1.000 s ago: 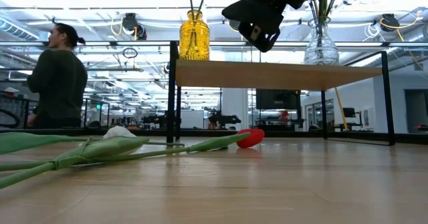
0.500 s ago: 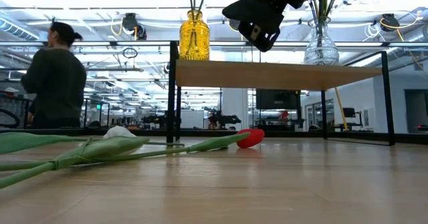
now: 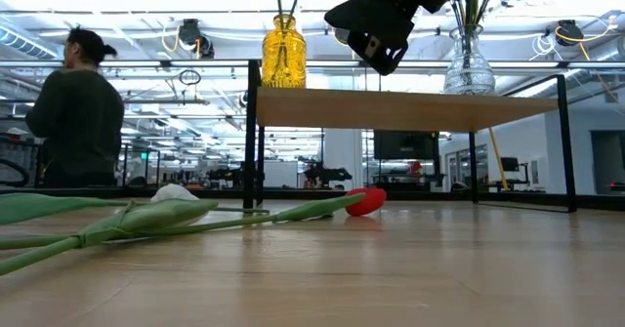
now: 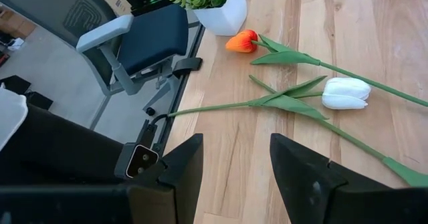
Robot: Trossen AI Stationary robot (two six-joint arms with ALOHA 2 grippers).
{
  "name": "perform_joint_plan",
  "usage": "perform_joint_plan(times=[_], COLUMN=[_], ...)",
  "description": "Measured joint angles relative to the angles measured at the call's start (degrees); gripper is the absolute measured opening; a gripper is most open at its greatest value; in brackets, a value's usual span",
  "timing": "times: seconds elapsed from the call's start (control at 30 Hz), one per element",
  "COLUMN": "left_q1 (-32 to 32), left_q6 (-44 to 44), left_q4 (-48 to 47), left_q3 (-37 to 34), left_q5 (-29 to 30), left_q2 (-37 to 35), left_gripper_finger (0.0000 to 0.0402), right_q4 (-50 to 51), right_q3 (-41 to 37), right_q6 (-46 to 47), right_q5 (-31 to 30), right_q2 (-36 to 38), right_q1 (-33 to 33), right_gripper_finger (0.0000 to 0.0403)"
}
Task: Pick and place flowers into a vace then onto a shelf
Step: Put the pink flower into the yellow vase
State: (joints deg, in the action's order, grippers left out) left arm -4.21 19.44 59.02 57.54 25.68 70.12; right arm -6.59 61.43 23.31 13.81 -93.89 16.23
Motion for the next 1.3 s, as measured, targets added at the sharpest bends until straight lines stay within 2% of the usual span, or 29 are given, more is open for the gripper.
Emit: perform_joint_plan(times=[0.5, 0.93, 1.13, 1.3], left_q1=[0.0, 0.0, 0.0, 0.0], left_q6=[-4.6, -14.6, -15.2, -12.5], left_q4=[-6.7, -32.3, -35.1, -35.2], left_q3=[0.0, 0.0, 0.0, 0.0], left_q5=[4.5, 9.8, 13.8, 16.8], left_q2=[0.4, 0.4, 0.4, 0.4], left_gripper_finger=[0.0003, 0.0077, 0.0094, 0.0128], right_q4=[0.0, 0.0, 0.0, 0.0], right_q3=[0.0, 0.0, 0.0, 0.0], right_q6=[0.0, 0.0, 0.0, 0.0], right_q5=[0.0, 0.0, 0.0, 0.0], right_q2=[0.0, 0.0, 0.0, 0.0], right_q1=[0.0, 0.0, 0.0, 0.0], right_gripper_finger=[0.0164, 0.0164, 0.0164, 0.0164])
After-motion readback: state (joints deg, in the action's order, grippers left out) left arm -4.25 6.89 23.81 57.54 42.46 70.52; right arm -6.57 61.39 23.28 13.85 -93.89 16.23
